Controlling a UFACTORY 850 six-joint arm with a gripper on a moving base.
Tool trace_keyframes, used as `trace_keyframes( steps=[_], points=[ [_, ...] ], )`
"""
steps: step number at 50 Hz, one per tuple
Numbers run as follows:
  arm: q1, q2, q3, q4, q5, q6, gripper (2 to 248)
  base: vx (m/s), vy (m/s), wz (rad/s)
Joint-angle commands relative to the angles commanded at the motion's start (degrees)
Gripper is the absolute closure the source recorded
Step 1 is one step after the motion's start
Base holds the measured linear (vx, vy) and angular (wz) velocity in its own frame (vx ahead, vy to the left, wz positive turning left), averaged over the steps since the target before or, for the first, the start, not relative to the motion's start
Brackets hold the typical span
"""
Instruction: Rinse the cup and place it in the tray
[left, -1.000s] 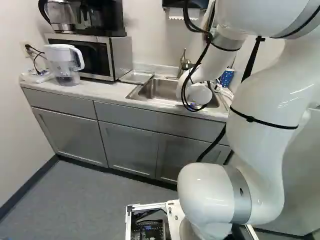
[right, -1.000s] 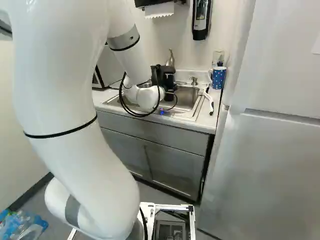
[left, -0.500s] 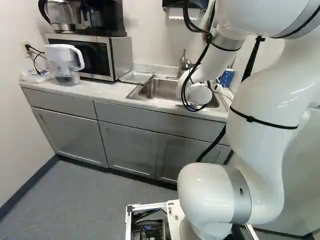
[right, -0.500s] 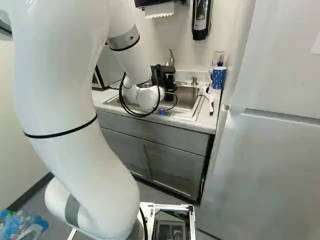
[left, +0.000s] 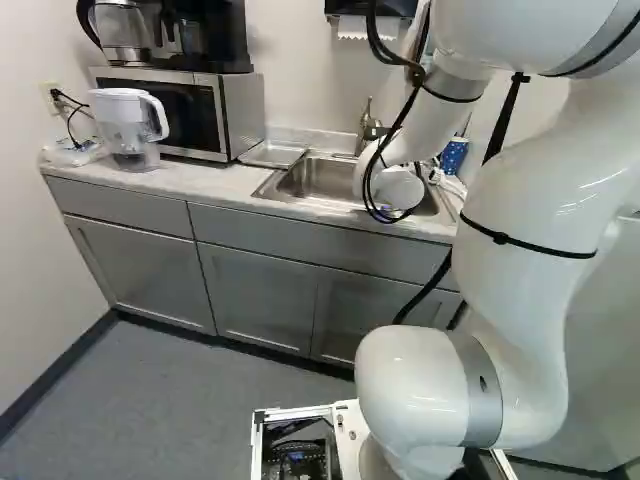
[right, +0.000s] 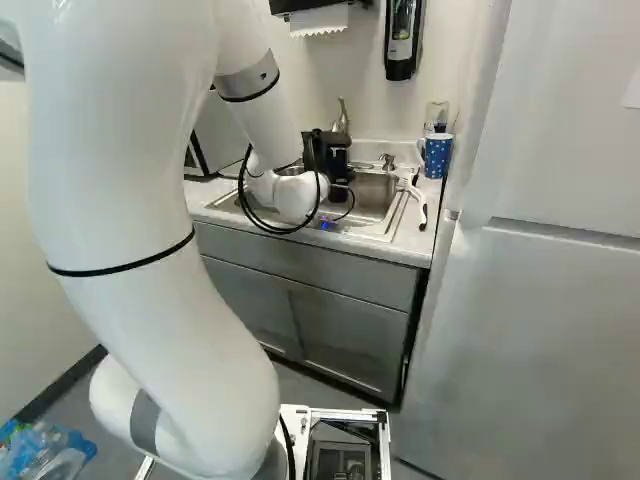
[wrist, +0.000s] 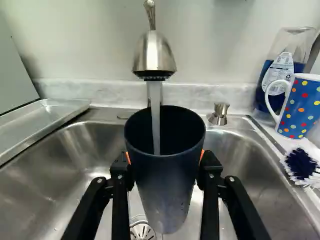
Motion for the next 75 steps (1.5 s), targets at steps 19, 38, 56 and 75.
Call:
trace_keyframes(
  steps=[19, 38, 56, 75],
  points=[
    [0.00, 0.00, 0.00, 0.00, 0.00, 0.00, 124, 0.000, 0.000, 0.000],
    [0.00, 0.00, 0.00, 0.00, 0.00, 0.00, 124, 0.000, 0.000, 0.000],
    [0.00, 0.00, 0.00, 0.00, 0.00, 0.00, 124, 0.000, 0.000, 0.000],
    [0.00, 0.00, 0.00, 0.00, 0.00, 0.00, 124, 0.000, 0.000, 0.000]
  ],
)
